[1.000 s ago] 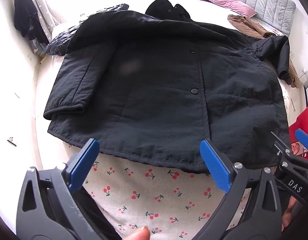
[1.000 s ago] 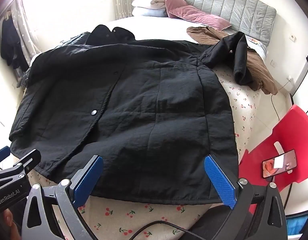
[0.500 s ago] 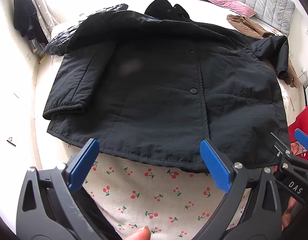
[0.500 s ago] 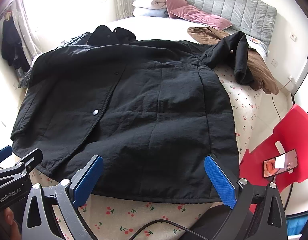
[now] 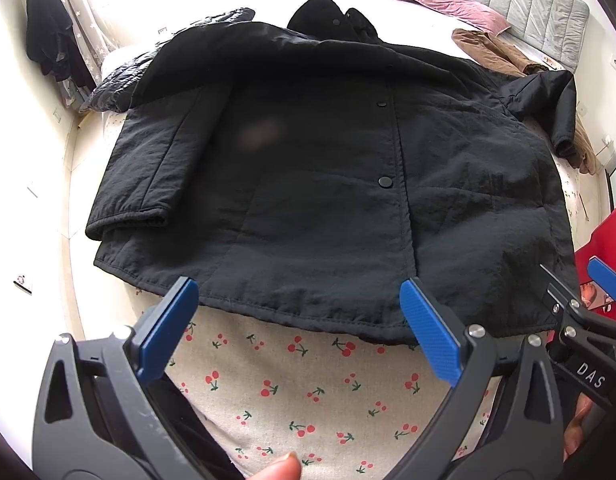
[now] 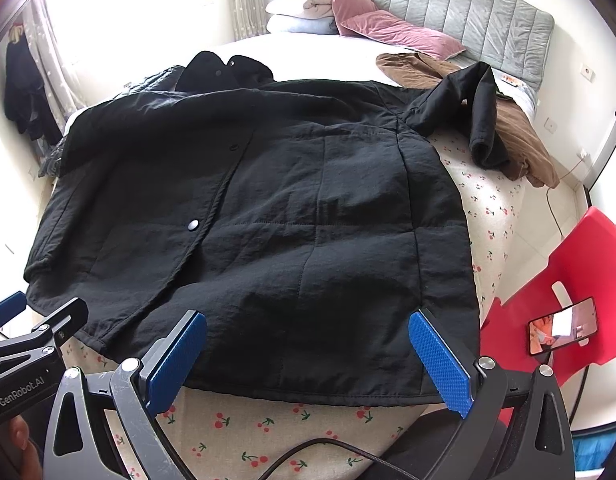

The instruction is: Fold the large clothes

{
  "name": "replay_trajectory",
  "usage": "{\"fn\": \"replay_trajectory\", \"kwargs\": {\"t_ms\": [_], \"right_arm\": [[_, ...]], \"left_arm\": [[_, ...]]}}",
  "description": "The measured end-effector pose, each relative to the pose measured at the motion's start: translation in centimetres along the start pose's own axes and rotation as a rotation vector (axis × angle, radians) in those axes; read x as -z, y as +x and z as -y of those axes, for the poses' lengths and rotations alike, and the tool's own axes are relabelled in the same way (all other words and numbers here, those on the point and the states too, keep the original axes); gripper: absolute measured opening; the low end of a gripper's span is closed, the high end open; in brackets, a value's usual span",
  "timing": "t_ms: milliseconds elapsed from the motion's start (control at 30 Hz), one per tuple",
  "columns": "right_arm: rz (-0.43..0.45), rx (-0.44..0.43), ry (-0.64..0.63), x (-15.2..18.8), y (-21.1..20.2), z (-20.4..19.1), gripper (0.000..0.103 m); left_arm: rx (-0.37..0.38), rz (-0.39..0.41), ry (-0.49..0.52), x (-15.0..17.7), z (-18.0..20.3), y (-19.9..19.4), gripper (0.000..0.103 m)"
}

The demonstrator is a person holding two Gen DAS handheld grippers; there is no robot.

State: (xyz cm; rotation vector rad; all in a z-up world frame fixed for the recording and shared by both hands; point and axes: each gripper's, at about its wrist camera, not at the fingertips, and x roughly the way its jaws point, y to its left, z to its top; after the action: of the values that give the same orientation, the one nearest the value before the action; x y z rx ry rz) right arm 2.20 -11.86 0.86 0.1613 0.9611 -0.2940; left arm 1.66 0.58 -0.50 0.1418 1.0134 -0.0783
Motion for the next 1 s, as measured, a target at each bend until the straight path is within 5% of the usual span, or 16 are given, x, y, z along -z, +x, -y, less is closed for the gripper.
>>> {"fn": "replay_trajectory", "kwargs": {"t_ms": [1000], "right_arm": [[0.002,-0.009,0.016,0.02,-0.13,0.39,0.102]], "left_arm": [[0.002,0.007,0.003,0.09,0.23,-0.23,0.101]]}}
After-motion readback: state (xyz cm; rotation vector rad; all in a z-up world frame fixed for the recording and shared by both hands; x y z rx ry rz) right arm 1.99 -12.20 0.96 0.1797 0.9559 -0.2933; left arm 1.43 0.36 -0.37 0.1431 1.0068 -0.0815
